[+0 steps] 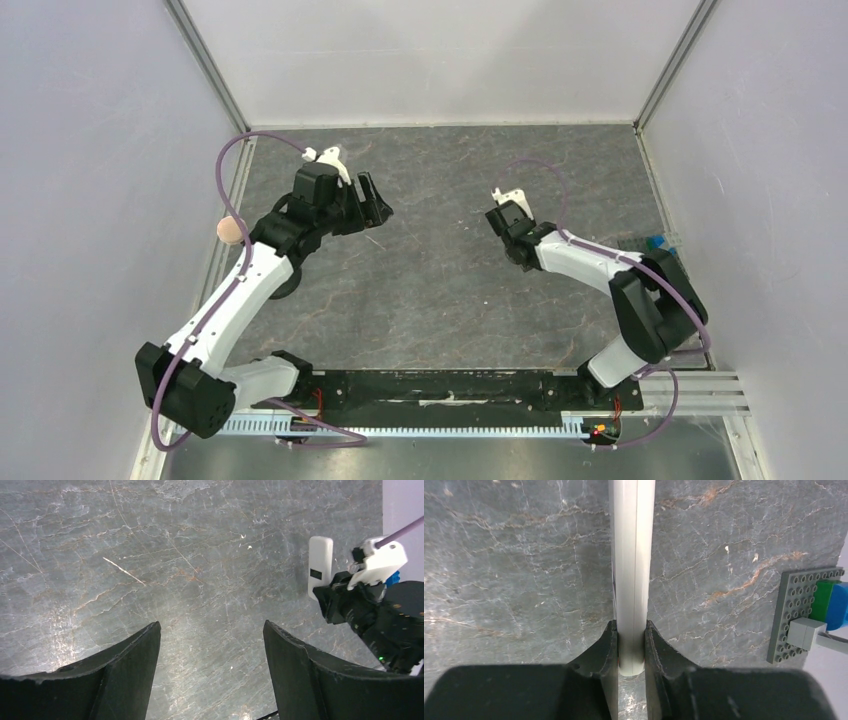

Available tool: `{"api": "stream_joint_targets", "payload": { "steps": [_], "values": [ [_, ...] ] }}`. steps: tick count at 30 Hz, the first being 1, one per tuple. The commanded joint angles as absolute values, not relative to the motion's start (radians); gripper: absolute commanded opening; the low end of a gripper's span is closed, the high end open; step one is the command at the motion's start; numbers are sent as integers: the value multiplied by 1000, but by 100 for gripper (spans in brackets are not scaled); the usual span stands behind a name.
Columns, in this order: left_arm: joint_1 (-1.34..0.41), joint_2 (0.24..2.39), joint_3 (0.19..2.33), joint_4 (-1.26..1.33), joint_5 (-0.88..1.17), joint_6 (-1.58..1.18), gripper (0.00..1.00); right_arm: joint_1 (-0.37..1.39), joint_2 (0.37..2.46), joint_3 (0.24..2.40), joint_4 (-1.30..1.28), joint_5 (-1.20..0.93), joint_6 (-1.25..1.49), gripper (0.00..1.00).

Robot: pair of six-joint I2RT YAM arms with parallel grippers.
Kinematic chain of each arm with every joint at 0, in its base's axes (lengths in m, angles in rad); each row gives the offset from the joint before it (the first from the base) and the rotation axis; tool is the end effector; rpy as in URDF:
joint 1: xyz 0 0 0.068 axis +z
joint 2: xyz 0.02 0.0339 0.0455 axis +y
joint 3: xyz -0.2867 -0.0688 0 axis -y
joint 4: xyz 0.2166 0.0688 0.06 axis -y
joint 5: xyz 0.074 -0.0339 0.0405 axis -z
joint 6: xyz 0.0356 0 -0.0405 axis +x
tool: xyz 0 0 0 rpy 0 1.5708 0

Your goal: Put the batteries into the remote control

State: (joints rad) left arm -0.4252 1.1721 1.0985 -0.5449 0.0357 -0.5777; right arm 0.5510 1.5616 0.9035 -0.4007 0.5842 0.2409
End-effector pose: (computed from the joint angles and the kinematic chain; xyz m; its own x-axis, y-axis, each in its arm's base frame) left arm 0.1984 -0.0912 0.3581 -0.6821 -0.2902 -0.6712 0.0791 0.8832 -0.4623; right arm 0.2456 0.1279 0.2248 -0.7706 -0.2399 -0.5905 -0.0233 0.9364 -0.3500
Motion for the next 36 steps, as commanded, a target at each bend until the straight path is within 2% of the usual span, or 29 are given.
{"api": "stream_joint_targets", "payload": {
  "steps": [1, 13, 18, 22, 26, 30, 33, 36],
  "values": [
    [-430, 1155, 1098, -529, 4, -520, 81, 579, 1621, 927, -411, 702, 228, 7],
    [-428, 1194, 1195, -646, 75, -556, 78, 597, 1646, 939, -401, 545, 266, 37],
    [-428, 1213, 1265, -761, 75, -620, 80, 598, 1618, 959, -417, 474, 310, 40],
    [-429, 1201, 1294, -802, 128, -621, 81, 597, 1559, 983, -437, 389, 365, 47],
    [-429, 1143, 1297, -797, 155, -616, 81, 595, 1447, 972, -452, 314, 425, 57],
    [-428, 1043, 1311, -775, 188, -533, 82, 585, 1254, 911, -460, 329, 473, 63],
    [-429, 968, 1323, -776, 196, -506, 82, 583, 1046, 863, -466, 409, 496, 76],
    [-428, 917, 1336, -824, 154, -504, 82, 581, 838, 823, -475, 500, 490, 97]
  ]
}}
